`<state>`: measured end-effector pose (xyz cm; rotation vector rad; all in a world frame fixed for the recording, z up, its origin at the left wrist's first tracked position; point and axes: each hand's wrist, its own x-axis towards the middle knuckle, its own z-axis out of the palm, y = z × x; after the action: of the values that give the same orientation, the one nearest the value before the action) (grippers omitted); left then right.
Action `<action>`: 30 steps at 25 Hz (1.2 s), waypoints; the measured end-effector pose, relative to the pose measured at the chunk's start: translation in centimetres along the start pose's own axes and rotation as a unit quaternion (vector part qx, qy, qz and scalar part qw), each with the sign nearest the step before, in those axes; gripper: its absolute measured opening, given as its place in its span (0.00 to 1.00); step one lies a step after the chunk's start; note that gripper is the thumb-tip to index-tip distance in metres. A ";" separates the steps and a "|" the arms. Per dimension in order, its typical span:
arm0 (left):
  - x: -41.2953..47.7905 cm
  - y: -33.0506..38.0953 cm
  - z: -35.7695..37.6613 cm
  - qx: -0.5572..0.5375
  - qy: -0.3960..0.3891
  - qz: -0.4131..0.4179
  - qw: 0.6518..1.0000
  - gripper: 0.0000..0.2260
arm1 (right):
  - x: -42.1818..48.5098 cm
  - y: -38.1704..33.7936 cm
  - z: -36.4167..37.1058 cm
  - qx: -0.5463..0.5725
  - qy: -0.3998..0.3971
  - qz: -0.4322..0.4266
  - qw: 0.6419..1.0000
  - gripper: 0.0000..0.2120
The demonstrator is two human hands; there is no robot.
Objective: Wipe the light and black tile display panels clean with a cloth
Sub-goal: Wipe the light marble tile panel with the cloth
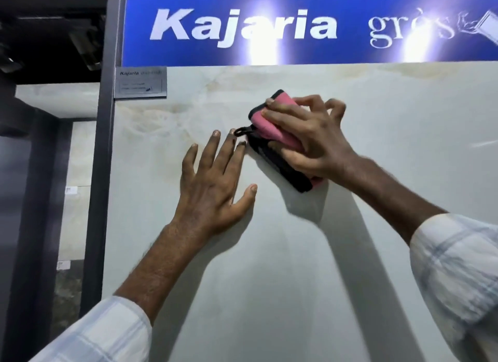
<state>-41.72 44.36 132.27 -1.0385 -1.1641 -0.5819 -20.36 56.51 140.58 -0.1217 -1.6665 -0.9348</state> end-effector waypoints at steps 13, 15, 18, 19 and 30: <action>0.2 0.6 -0.3 0.002 0.002 -0.001 1.000 0.35 | 9.4 -3.3 0.2 0.032 -0.122 0.176 0.976 0.37; 0.4 0.9 -0.3 0.001 0.005 -0.008 1.000 0.35 | 9.2 -3.9 0.4 0.080 -0.120 0.184 0.972 0.38; 0.5 1.2 -0.1 0.003 0.001 -0.019 1.000 0.36 | 9.7 -3.5 -0.7 0.188 -0.169 0.214 0.944 0.44; 0.5 1.2 0.1 0.007 -0.001 -0.019 1.000 0.36 | 9.7 -3.6 -0.8 0.205 -0.178 0.220 0.937 0.46; 1.7 2.6 -0.3 -0.042 0.021 0.017 0.999 0.32 | 7.0 5.8 0.1 -0.074 -0.025 0.113 0.991 0.38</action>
<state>-38.87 45.42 132.94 -1.1105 -1.0911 -0.6262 -19.62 57.79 149.57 -0.4279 -1.5911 -0.8873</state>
